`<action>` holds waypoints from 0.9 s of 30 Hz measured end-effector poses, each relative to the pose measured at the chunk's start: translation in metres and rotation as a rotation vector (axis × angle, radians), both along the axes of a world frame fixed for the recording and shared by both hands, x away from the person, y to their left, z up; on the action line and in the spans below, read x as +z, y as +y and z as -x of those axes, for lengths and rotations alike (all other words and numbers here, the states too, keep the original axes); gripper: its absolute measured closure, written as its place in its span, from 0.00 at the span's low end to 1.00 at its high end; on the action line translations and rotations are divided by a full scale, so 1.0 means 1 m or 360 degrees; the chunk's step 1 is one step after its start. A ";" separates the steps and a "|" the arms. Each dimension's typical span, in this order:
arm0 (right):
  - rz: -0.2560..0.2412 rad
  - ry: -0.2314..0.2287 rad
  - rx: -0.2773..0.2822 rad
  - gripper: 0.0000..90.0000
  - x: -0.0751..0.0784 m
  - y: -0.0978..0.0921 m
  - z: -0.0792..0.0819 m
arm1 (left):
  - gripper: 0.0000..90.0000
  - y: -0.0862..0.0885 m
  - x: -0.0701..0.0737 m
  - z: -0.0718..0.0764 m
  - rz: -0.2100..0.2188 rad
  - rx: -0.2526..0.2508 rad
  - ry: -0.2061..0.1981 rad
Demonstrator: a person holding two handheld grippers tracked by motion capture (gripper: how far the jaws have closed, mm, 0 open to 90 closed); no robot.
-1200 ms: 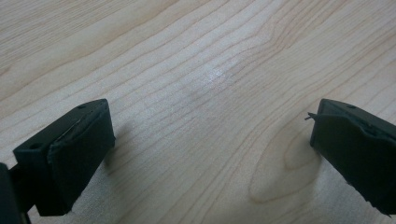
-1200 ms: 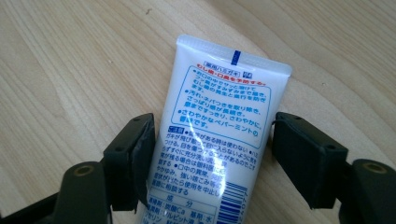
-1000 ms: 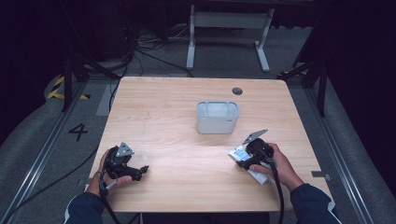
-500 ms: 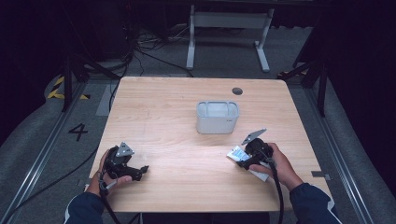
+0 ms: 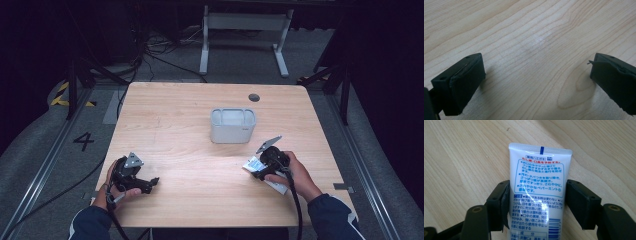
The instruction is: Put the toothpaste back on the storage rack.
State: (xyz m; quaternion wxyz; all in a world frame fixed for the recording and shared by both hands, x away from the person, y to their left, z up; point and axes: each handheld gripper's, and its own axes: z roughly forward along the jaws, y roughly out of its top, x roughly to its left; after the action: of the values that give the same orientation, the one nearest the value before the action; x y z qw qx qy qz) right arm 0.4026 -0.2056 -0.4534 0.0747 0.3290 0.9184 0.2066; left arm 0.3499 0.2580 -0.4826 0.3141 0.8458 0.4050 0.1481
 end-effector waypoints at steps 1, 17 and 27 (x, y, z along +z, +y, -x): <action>-0.0004 0.0004 0.0004 0.45 0.000 0.000 0.000 | 0.00 0.000 0.000 0.000 0.0001 0.0001 0.0000; -0.0037 -0.0022 0.0034 0.57 0.006 -0.003 0.004 | 0.00 0.000 0.000 0.000 0.0001 0.0000 0.0000; -0.0129 -0.0043 0.0028 0.64 0.013 -0.013 0.007 | 0.00 0.000 0.000 0.000 0.0001 0.0001 0.0000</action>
State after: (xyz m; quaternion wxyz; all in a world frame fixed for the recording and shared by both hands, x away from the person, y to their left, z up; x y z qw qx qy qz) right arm 0.3960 -0.2191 -0.4403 0.0719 0.3208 0.9111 0.2487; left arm 0.3499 0.2579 -0.4827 0.3144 0.8455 0.4053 0.1481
